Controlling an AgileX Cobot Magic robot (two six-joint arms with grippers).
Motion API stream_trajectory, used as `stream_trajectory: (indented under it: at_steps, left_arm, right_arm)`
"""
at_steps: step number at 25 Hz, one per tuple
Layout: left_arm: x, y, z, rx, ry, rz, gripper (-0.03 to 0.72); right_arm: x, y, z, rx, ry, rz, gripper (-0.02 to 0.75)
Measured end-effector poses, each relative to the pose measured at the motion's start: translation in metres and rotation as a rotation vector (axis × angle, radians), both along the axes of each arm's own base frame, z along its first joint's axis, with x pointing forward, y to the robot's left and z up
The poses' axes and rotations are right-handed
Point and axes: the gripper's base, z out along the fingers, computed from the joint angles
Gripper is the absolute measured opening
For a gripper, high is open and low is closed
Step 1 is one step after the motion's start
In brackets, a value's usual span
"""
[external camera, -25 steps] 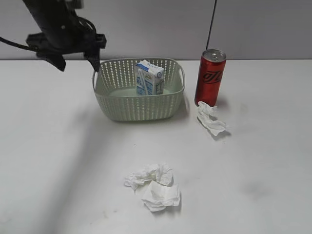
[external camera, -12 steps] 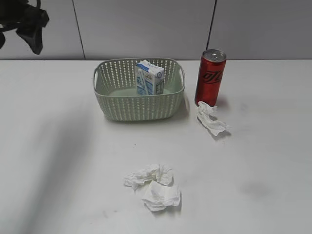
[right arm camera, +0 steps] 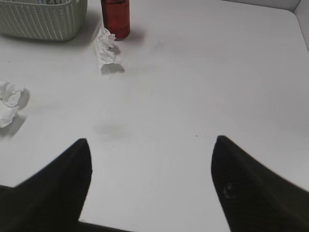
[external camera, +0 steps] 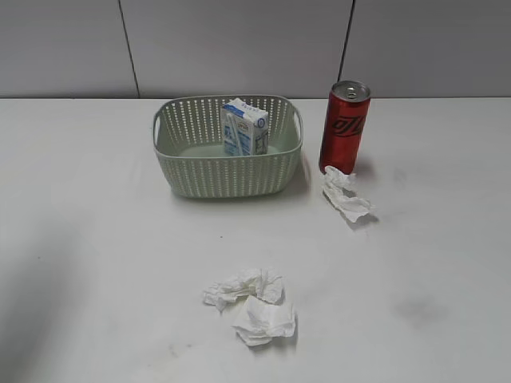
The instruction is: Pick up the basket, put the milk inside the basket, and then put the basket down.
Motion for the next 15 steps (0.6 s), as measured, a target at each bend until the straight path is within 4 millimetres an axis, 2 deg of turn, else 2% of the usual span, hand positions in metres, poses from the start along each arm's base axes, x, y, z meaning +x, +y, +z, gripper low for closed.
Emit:
stream_trajectory:
  at_steps: [7, 10, 15]
  left_arm:
    - [-0.082, 0.009, -0.012, -0.036, -0.093, -0.015, 0.595]
    - [-0.111, 0.011, -0.014, -0.054, -0.172, -0.012, 0.599]
    - [-0.147, 0.013, -0.021, -0.069, -0.275, -0.012, 0.599]
  right_arm:
    - [0.0, 0.0, 0.0, -0.001, -0.002, -0.001, 0.585]
    - [0.0, 0.0, 0.0, -0.002, -0.001, -0.001, 0.585]
    - [0.0, 0.0, 0.0, -0.002, -0.001, -0.001, 0.585]
